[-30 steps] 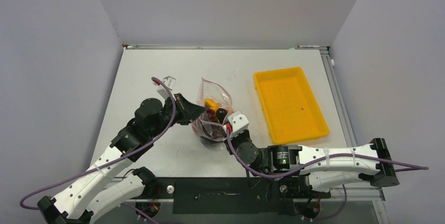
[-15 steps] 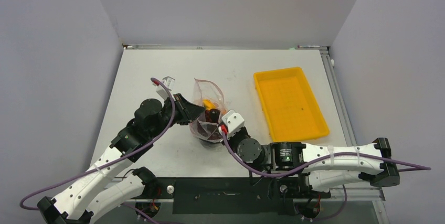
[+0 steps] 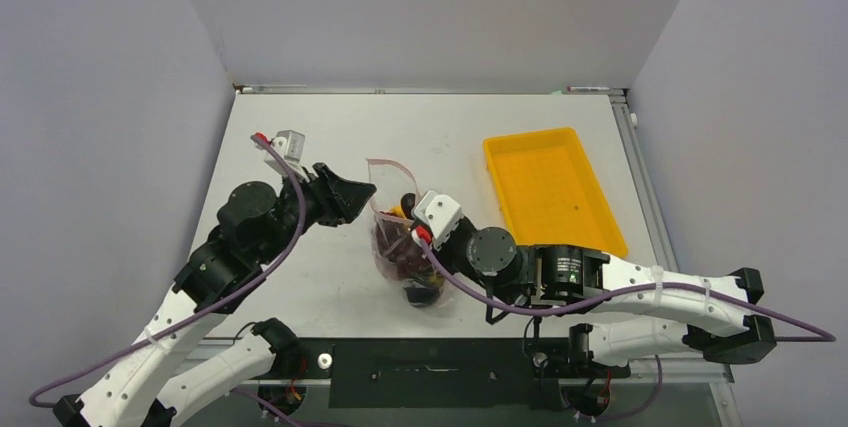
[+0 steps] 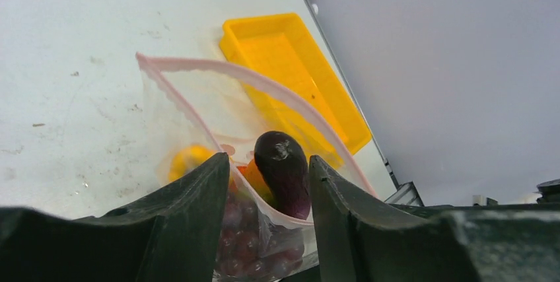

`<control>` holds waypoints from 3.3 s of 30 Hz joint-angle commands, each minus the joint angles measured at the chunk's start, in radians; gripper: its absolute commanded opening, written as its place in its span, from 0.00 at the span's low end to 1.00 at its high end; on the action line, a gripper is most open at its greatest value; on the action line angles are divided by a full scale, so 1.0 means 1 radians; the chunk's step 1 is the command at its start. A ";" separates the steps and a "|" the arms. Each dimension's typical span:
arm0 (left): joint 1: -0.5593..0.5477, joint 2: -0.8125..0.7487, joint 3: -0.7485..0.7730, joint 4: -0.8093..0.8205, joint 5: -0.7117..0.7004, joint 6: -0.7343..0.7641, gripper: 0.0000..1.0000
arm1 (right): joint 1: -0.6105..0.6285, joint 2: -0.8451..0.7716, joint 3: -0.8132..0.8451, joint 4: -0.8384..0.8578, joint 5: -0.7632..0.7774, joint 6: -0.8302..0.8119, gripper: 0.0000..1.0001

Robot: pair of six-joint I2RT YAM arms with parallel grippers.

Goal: Place the food in the zip-top bag and seal the zipper
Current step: Zip the zipper food storage bag at the center of the board.

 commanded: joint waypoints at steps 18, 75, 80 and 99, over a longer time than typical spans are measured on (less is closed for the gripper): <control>0.002 -0.096 0.123 0.029 0.364 0.399 0.66 | -0.103 0.069 0.307 -0.237 -0.491 -0.184 0.05; 0.001 0.037 -0.095 0.187 0.950 0.594 0.00 | -0.168 -0.036 0.149 -0.156 -0.638 -0.147 0.05; 0.001 0.012 -0.097 0.201 0.935 0.576 0.00 | -0.173 -0.039 0.127 -0.150 -0.638 -0.134 0.07; 0.000 -0.015 -0.120 0.233 0.973 0.550 0.00 | -0.215 -0.047 0.028 -0.061 -0.778 -0.130 0.40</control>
